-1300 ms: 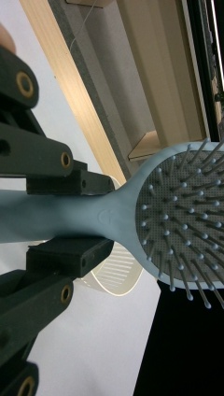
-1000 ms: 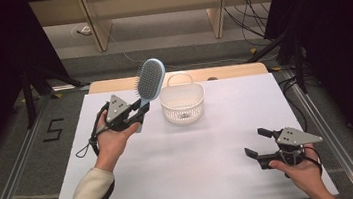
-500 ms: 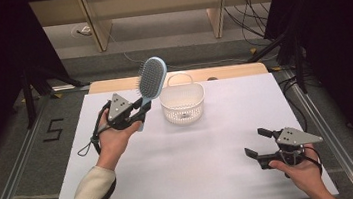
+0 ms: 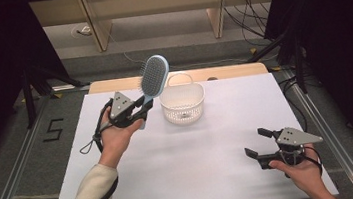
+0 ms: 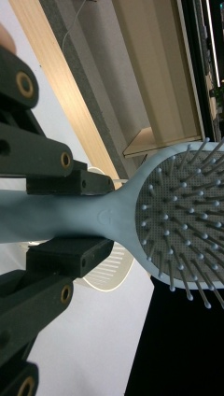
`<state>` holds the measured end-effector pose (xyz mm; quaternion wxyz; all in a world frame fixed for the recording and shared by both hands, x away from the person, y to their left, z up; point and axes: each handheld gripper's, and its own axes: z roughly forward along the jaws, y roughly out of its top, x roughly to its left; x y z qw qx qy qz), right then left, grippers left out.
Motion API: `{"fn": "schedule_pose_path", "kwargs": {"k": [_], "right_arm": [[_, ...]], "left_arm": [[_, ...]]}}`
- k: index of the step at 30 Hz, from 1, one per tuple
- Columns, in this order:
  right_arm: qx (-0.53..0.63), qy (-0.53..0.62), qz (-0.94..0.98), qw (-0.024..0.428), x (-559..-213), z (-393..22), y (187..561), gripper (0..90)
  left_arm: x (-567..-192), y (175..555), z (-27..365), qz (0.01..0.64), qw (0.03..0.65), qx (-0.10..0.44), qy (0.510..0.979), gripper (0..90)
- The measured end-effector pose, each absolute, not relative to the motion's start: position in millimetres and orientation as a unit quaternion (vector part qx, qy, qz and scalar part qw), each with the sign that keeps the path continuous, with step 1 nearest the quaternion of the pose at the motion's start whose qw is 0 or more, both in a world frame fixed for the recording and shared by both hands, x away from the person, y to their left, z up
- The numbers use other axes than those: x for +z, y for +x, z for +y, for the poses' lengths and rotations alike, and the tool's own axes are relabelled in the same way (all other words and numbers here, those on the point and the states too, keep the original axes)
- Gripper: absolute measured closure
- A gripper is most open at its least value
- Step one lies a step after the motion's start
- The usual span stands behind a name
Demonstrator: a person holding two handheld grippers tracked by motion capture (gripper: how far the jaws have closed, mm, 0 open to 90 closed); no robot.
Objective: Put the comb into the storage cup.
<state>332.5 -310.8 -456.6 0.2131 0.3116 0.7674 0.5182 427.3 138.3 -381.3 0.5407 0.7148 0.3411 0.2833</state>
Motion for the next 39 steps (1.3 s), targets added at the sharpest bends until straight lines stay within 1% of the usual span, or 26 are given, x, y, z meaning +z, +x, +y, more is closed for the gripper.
{"fn": "schedule_pose_path", "kwargs": {"k": [39], "right_arm": [[0.521, 0.313, 0.765, 0.212, -456.9, -310.8, 332.8, 15.3]], "left_arm": [[-380.3, 433.4, 128.1, 0.336, 0.544, 0.278, 0.717, 69.7]]}}
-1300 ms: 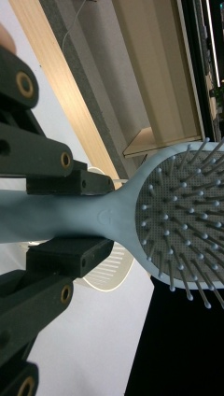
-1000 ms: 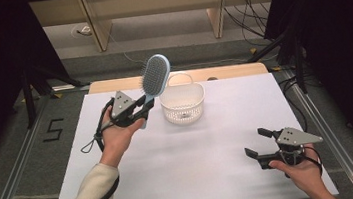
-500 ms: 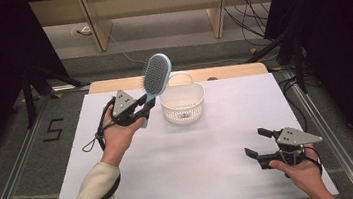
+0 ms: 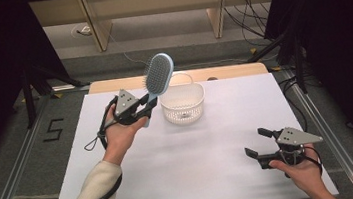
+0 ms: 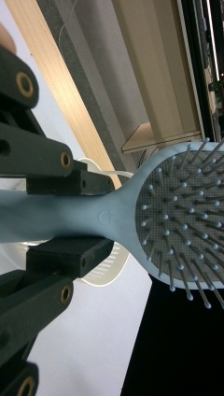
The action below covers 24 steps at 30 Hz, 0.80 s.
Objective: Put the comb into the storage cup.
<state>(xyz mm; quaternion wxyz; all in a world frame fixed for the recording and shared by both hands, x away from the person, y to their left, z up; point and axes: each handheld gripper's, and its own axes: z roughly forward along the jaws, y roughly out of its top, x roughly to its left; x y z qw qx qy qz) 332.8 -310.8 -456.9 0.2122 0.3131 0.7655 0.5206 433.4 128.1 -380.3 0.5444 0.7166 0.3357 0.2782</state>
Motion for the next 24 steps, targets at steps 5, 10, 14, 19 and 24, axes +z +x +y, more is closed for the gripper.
{"fn": "schedule_pose_path", "kwargs": {"k": [5, 10, 14, 19, 24], "right_arm": [[0.521, 0.313, 0.765, 0.212, -456.8, -310.8, 332.8, 15.3], [0.521, 0.314, 0.765, 0.212, -456.9, -310.7, 332.8, 15.3], [0.52, 0.314, 0.765, 0.212, -456.9, -311.0, 332.8, 15.3], [0.52, 0.312, 0.766, 0.212, -456.8, -311.1, 332.8, 15.3], [0.521, 0.314, 0.765, 0.212, -456.8, -310.9, 332.8, 15.3]], "left_arm": [[-379.6, 434.6, 126.5, 0.337, 0.547, 0.277, 0.715, 69.7], [-378.3, 436.0, 124.4, 0.336, 0.548, 0.276, 0.714, 69.7], [-377.8, 436.6, 122.6, 0.335, 0.549, 0.276, 0.714, 69.7], [-377.0, 437.6, 121.6, 0.334, 0.55, 0.276, 0.714, 69.7], [-375.8, 438.4, 120.7, 0.334, 0.551, 0.276, 0.713, 69.7]]}}
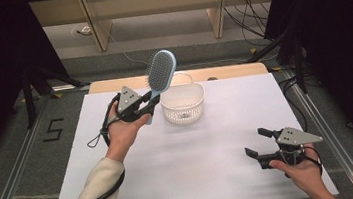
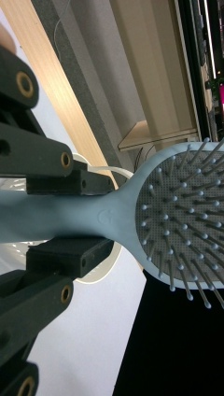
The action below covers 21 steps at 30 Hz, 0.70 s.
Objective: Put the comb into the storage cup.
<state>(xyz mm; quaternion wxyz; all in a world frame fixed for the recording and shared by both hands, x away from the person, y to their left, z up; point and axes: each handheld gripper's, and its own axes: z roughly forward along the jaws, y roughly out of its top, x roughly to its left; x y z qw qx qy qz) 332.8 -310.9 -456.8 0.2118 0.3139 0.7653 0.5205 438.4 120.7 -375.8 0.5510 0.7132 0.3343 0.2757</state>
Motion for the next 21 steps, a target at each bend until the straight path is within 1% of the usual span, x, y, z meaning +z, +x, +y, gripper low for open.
{"fn": "schedule_pose_path", "kwargs": {"k": [21], "right_arm": [[0.521, 0.313, 0.765, 0.212, -456.8, -311.0, 332.8, 15.3]], "left_arm": [[-374.0, 442.3, 112.2, 0.333, 0.554, 0.273, 0.712, 69.7]]}}
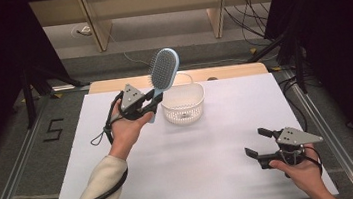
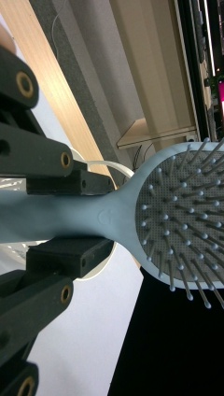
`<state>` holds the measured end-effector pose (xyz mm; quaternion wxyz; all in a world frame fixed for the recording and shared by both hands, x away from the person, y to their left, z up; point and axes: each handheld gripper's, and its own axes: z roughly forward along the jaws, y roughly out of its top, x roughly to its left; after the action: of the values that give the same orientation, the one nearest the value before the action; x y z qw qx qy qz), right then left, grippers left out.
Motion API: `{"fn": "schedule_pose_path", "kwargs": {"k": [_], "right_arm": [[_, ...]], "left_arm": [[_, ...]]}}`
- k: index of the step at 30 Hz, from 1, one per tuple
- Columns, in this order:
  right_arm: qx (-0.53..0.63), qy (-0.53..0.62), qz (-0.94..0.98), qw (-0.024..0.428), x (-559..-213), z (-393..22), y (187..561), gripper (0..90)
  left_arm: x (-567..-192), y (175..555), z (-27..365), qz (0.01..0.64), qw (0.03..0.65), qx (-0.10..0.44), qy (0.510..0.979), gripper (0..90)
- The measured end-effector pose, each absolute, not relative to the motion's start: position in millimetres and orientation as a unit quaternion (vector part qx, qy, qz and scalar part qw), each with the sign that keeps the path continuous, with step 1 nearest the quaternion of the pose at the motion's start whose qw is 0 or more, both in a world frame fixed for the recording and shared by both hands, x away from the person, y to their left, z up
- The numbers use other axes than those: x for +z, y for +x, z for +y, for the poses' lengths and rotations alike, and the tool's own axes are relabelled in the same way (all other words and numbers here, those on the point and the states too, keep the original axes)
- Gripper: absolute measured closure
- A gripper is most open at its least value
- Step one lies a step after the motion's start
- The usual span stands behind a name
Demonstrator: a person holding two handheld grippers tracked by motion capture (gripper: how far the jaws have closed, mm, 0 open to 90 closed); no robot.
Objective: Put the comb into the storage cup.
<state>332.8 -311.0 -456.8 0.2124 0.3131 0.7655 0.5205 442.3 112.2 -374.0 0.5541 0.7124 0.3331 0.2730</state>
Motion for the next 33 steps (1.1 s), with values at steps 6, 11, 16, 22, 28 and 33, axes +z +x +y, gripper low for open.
{"fn": "schedule_pose_path", "kwargs": {"k": [6, 11, 16, 22, 28, 33], "right_arm": [[0.521, 0.313, 0.765, 0.213, -457, -311, 333, 15.3], [0.52, 0.313, 0.765, 0.213, -457, -311, 333, 15.3], [0.52, 0.313, 0.765, 0.213, -457, -311, 333, 15.3], [0.52, 0.313, 0.766, 0.213, -457, -311, 333, 15.3], [0.52, 0.313, 0.766, 0.214, -457, -311, 333, 15.3], [0.52, 0.313, 0.766, 0.214, -457, -311, 333, 15.3]], "left_arm": [[-374, 443, 109, 0.332, 0.555, 0.272, 0.713, 69.7], [-373, 444, 107, 0.331, 0.556, 0.273, 0.712, 69.7], [-373, 446, 106, 0.333, 0.557, 0.272, 0.711, 69.7], [-375, 447, 104, 0.333, 0.557, 0.271, 0.711, 69.7], [-373, 449, 102, 0.332, 0.557, 0.271, 0.711, 69.7], [-372, 450, 100, 0.331, 0.557, 0.271, 0.711, 69.7]]}}
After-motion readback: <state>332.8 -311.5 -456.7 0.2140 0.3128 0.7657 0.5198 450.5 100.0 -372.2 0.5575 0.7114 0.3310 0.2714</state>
